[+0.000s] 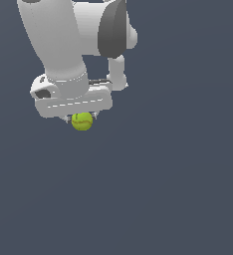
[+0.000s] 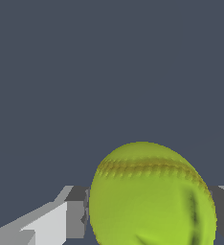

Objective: Pick up the object and move it to a goal position.

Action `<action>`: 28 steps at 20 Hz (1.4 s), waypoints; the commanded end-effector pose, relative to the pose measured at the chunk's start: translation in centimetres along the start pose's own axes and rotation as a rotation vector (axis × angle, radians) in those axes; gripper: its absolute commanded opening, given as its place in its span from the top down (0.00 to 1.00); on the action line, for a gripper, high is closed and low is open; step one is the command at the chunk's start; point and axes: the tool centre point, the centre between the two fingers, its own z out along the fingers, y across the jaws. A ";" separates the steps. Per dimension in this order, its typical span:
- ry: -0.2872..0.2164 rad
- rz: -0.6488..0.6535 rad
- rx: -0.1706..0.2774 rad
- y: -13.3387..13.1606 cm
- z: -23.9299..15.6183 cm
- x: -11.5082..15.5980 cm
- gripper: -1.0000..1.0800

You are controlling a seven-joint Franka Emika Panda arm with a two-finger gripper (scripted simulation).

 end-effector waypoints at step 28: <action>0.001 -0.001 -0.002 9.3 -20.4 -3.0 1.00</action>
